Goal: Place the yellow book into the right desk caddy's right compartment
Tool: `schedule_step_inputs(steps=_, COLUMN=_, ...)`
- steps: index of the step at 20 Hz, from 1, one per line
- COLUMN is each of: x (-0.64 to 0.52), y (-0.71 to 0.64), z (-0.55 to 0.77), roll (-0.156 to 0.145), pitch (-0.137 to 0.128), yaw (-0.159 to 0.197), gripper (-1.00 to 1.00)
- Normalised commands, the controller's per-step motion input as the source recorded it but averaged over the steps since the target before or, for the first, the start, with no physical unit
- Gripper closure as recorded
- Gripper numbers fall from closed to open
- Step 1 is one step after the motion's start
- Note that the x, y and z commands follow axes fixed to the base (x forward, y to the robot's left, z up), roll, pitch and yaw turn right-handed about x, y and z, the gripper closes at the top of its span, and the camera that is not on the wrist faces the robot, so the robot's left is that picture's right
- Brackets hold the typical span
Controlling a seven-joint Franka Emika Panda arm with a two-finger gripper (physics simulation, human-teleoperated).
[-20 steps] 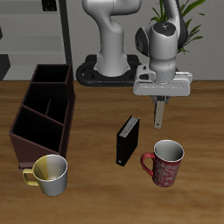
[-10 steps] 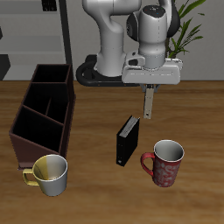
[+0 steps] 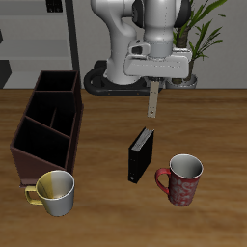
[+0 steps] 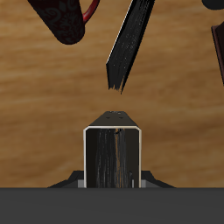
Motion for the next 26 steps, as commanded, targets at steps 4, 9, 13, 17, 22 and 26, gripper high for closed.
schedule_step_inputs(steps=4, x=-0.15, y=-0.27, z=0.31, roll=-0.009, pitch=-0.037, yaw=-0.006, gripper=1.00)
schedule_step_inputs(steps=9, x=-0.21, y=-0.29, z=0.12, roll=-0.008, pitch=-0.013, yaw=0.005, gripper=1.00)
schedule_step_inputs(steps=13, x=-0.26, y=-0.50, z=0.18, roll=0.015, pitch=0.037, yaw=-0.045, gripper=1.00)
schedule_step_inputs(steps=17, x=-0.21, y=-0.57, z=0.22, roll=-0.044, pitch=-0.032, yaw=-0.050, gripper=1.00)
schedule_step_inputs(steps=22, x=-0.18, y=-0.37, z=0.17, roll=-0.055, pitch=-0.034, yaw=-0.010, gripper=1.00)
schedule_step_inputs(steps=26, x=-0.09, y=-0.25, z=0.14, roll=-0.051, pitch=-0.016, yaw=0.006, gripper=1.00)
